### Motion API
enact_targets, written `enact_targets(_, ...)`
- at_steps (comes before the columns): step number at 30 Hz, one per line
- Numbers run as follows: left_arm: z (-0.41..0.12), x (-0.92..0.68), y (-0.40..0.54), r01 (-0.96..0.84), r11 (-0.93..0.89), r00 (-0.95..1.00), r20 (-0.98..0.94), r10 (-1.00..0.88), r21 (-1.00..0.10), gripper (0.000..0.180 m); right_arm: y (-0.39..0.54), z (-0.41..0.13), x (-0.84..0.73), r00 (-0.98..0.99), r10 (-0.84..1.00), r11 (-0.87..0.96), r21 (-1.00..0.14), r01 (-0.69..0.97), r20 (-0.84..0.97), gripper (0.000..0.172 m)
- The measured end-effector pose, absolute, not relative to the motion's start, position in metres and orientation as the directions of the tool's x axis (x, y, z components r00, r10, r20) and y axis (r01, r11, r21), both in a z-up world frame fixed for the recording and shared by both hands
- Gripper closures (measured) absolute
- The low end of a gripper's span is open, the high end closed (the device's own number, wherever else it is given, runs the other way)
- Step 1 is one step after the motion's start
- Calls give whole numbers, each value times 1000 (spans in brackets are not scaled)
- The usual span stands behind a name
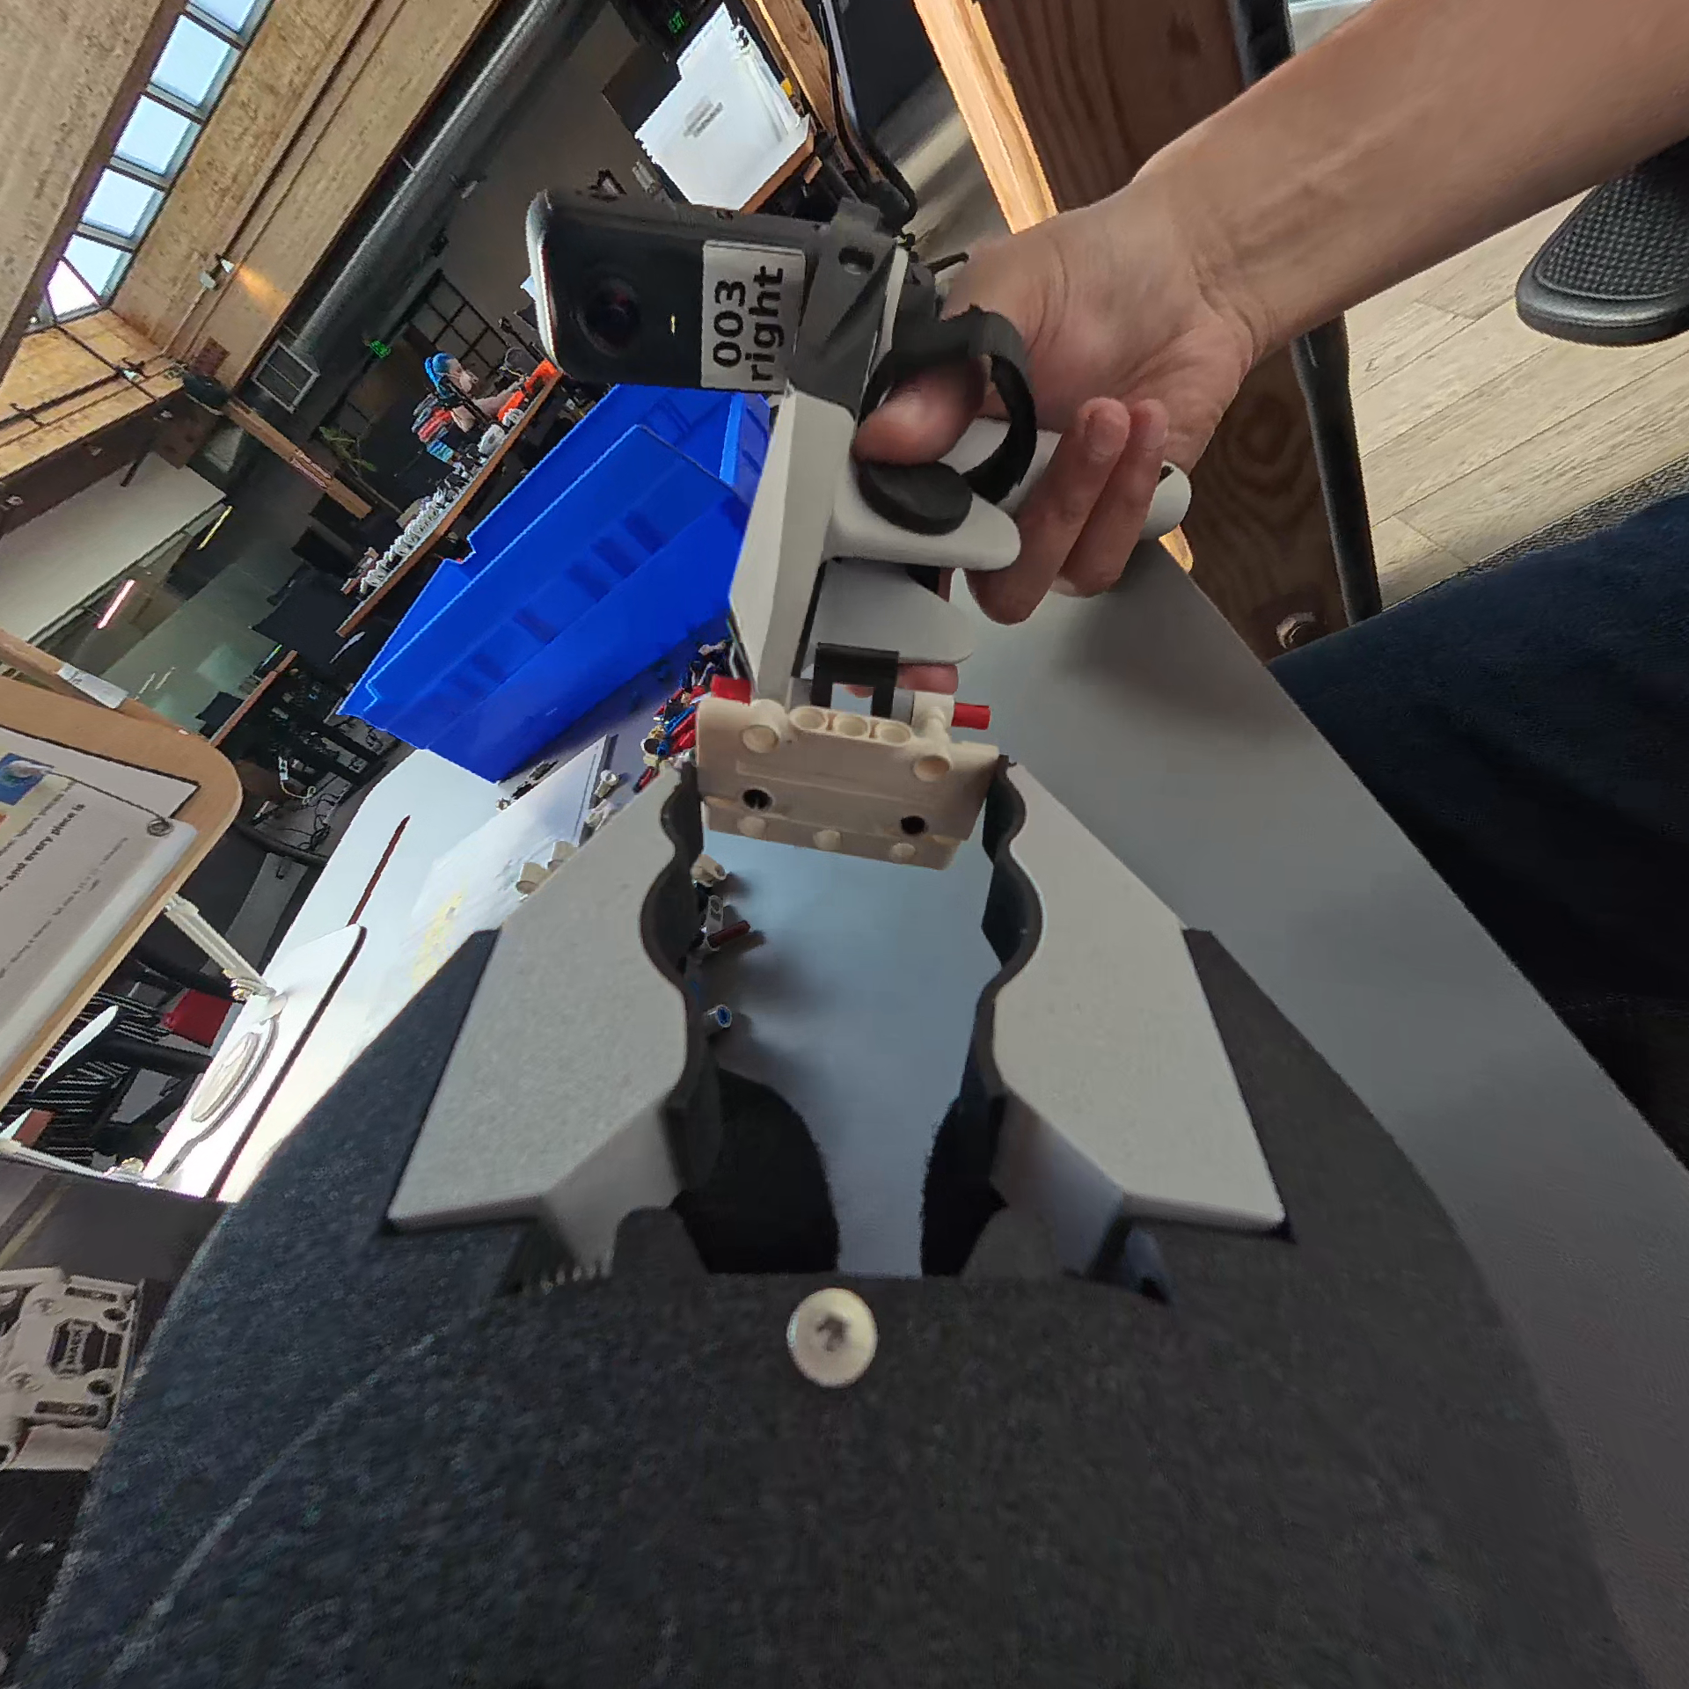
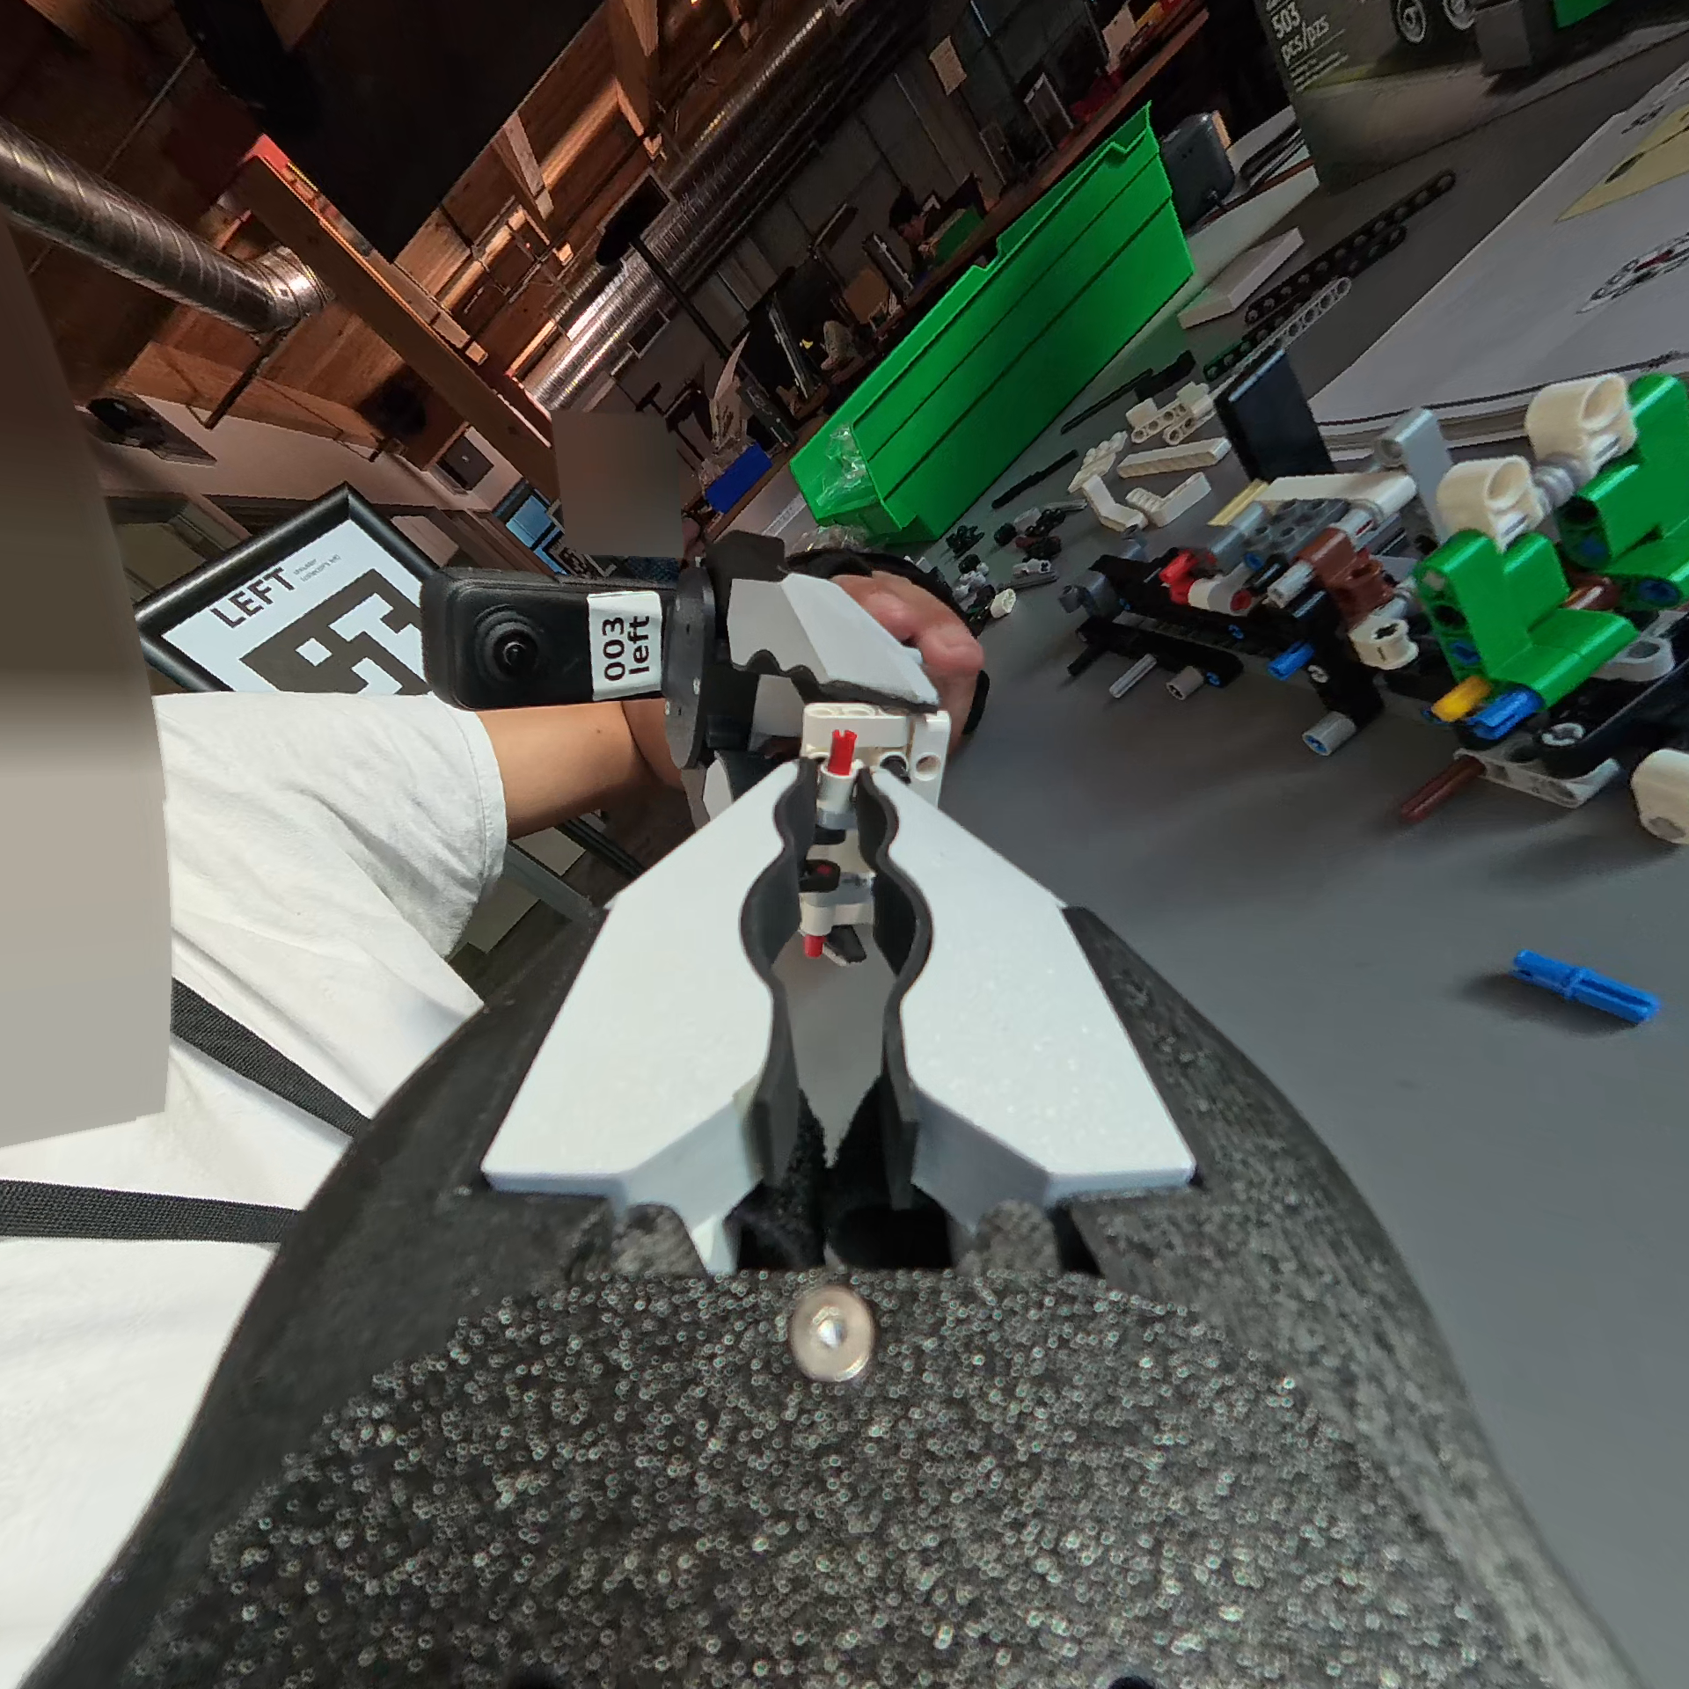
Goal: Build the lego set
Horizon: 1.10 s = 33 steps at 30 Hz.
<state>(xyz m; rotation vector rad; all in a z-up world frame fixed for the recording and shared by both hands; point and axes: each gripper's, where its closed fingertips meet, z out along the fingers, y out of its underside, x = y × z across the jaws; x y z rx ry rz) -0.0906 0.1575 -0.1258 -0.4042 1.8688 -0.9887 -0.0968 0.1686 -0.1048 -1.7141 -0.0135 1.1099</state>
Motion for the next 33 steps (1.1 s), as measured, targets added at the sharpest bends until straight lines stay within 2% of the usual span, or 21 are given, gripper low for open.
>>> enact_targets(7,-139,-86,164,44,664,-486,-597,-639,-746,120,176,-115,-93,666,428,-438,-785,-439,-611,166)
enact_targets(13,-153,-81,171,-29,754,-427,-674,-603,-657,113,182,-126,-94,774,357,-441,-824,-355,-524,166)
enact_targets(20,-152,-76,175,-31,814,-364,-752,-550,-580,116,184,-126,-95,816,330,-425,-847,-319,-474,166)
enact_targets(24,-149,-76,176,-48,799,-366,-734,-572,-599,116,184,-123,-95,822,336,-410,-858,-311,-459,166)
enact_targets(28,-148,-76,179,-78,740,-397,-660,-638,-668,116,182,-119,-93,817,343,-392,-861,-324,-464,166)
enact_targets(33,-148,-80,170,-34,753,-417,-675,-609,-657,116,178,-120,-99,794,384,-418,-856,-304,-470,166)
